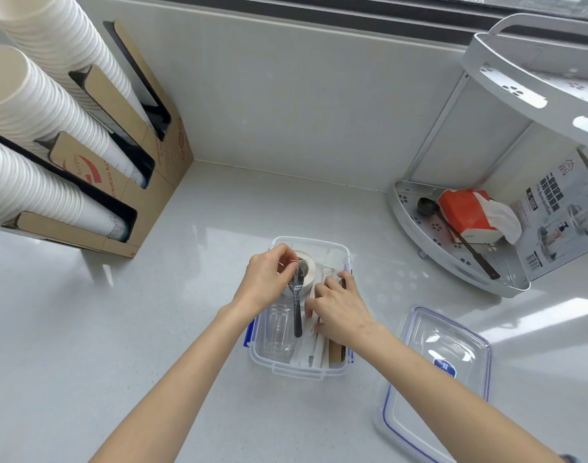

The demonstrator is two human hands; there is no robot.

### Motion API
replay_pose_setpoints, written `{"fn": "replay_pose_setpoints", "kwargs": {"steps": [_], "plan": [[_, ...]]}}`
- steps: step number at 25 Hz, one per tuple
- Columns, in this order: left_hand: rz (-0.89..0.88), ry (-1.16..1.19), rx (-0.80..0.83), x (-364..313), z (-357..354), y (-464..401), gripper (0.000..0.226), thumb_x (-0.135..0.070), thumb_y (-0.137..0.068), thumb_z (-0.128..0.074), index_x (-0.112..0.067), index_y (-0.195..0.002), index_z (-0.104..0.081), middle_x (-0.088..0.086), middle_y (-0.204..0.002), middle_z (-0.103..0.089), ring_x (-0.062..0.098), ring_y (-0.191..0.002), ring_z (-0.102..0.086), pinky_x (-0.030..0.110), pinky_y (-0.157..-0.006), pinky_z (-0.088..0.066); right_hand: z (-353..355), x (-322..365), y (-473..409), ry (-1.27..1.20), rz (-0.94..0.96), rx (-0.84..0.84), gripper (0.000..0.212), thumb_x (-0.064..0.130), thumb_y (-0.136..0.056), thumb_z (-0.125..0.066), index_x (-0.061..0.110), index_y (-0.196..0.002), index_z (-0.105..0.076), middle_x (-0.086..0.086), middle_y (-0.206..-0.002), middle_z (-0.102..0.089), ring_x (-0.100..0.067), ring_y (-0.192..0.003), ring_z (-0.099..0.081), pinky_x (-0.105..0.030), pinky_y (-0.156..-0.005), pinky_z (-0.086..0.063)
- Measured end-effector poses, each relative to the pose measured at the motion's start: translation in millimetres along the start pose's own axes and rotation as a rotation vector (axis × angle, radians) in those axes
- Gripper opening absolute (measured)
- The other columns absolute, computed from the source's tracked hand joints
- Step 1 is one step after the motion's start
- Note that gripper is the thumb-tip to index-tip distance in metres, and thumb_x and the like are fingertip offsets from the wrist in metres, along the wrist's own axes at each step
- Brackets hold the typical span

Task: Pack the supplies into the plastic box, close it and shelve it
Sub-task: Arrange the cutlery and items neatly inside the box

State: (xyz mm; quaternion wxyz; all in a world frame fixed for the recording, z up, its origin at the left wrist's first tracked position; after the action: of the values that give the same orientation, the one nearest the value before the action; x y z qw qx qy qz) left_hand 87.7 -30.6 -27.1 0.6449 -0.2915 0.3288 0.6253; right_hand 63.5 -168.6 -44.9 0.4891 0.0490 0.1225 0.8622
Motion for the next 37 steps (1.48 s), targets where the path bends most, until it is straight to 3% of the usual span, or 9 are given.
{"fn": "replay_pose_setpoints", "kwargs": {"steps": [5, 8, 11, 16, 21, 24, 27, 31, 37], "plan": [[0.015, 0.002, -0.007, 0.5, -0.9, 0.1, 0.011, -0.013, -0.086, -0.054, -0.007, -0.090, -0.062, -0.001, -0.079, -0.060, 0.015, -0.073, -0.053, 0.016, -0.070, -0.039, -0.2, 3.4, -2.6, 0.012, 0.121, -0.003, 0.024, 0.007, -0.084, -0.052, 0.011, -0.102, -0.066, -0.014, -0.112, -0.058, -0.030, -0.109, -0.050, -0.044, -0.100, -0.029], [0.014, 0.018, -0.014, 0.9, 0.2, 0.7, 0.010, -0.013, -0.086, -0.055, -0.006, -0.090, -0.062, 0.000, -0.079, -0.060, 0.015, -0.070, -0.053, 0.011, -0.062, -0.036, -0.9, 2.3, -1.7, 0.021, 0.176, -0.132, 0.016, 0.016, -0.050, -0.081, 0.022, -0.060, -0.069, -0.001, -0.072, -0.065, -0.017, -0.068, -0.064, -0.035, -0.072, -0.050], [0.010, 0.026, -0.021, 0.0, 1.5, 0.5, 0.010, -0.012, -0.086, -0.055, -0.006, -0.089, -0.062, -0.002, -0.077, -0.059, 0.011, -0.065, -0.052, 0.006, -0.057, -0.039, -5.5, 0.1, 0.2, 0.041, 0.215, -0.174, 0.029, 0.022, -0.032, -0.084, 0.028, -0.046, -0.059, 0.010, -0.051, -0.058, -0.007, -0.043, -0.057, -0.024, -0.052, -0.048], [0.049, 0.121, -0.055, -0.8, 8.3, -1.5, 0.009, -0.010, -0.085, -0.056, -0.005, -0.088, -0.062, -0.004, -0.072, -0.057, 0.011, -0.064, -0.054, 0.022, -0.061, -0.053, -5.5, -5.6, 2.0, -0.030, 0.235, -0.360, 0.027, 0.009, -0.050, -0.077, 0.021, -0.063, -0.056, 0.008, -0.056, -0.059, -0.012, -0.044, -0.055, -0.023, -0.056, -0.044], [0.071, 0.183, -0.058, -1.6, 12.7, 0.1, 0.010, -0.008, -0.085, -0.055, -0.003, -0.090, -0.062, -0.001, -0.073, -0.057, 0.005, -0.061, -0.054, 0.008, -0.046, -0.050, 3.9, -19.5, 8.9, -0.245, 0.098, -0.604, 0.016, 0.009, -0.075, -0.051, 0.015, -0.076, -0.065, 0.003, -0.074, -0.069, -0.014, -0.061, -0.062, -0.024, -0.074, -0.035], [0.074, 0.168, -0.045, -5.3, 7.6, 1.4, 0.010, -0.008, -0.085, -0.055, -0.003, -0.090, -0.063, 0.002, -0.077, -0.059, 0.012, -0.066, -0.056, 0.017, -0.057, -0.056, 13.8, -24.1, 20.9, -0.460, 0.014, -0.709, 0.018, 0.012, -0.079, -0.048, 0.010, -0.081, -0.066, -0.002, -0.083, -0.071, -0.009, -0.076, -0.053, -0.020, -0.077, -0.037], [0.069, 0.086, 0.006, -8.7, -3.7, 0.2, 0.013, -0.008, -0.086, -0.054, -0.004, -0.092, -0.064, 0.008, -0.086, -0.066, 0.017, -0.077, -0.057, 0.032, -0.078, -0.054, 10.4, -24.9, 31.7, -0.377, 0.048, -0.669, 0.019, 0.011, -0.077, -0.047, 0.011, -0.080, -0.066, -0.002, -0.084, -0.071, -0.010, -0.077, -0.057, -0.020, -0.080, -0.036], [0.007, -0.044, 0.117, -13.3, -22.2, 4.1, 0.019, -0.006, -0.086, -0.050, -0.003, -0.101, -0.062, 0.014, -0.103, -0.068, 0.022, -0.088, -0.060, 0.021, -0.080, -0.042, -9.1, -21.5, 39.0, -0.211, 0.102, -0.586, 0.020, 0.015, -0.078, -0.047, 0.016, -0.078, -0.067, 0.005, -0.082, -0.072, -0.019, -0.063, -0.065, -0.022, -0.082, -0.034], [-0.029, -0.201, 0.231, -10.7, -37.2, 11.6, 0.032, -0.009, -0.088, -0.046, -0.009, -0.119, -0.053, 0.012, -0.120, -0.057, 0.026, -0.102, -0.059, 0.032, -0.088, -0.046, -20.2, -10.3, 43.5, -0.068, 0.117, -0.534, 0.020, 0.006, -0.058, -0.080, 0.020, -0.072, -0.073, 0.007, -0.075, -0.070, -0.015, -0.062, -0.064, -0.025, -0.081, -0.033]]}}
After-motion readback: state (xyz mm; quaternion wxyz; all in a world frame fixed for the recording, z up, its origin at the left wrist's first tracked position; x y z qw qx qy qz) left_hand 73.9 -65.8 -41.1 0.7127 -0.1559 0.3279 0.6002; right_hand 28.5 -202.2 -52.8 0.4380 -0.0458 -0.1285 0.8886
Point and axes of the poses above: each hand's wrist, its own y-axis away from the middle knuckle, its own z-axis out of the back of the hand, x = y × z, the point moved 1 cm from there along -y, towards the middle knuckle
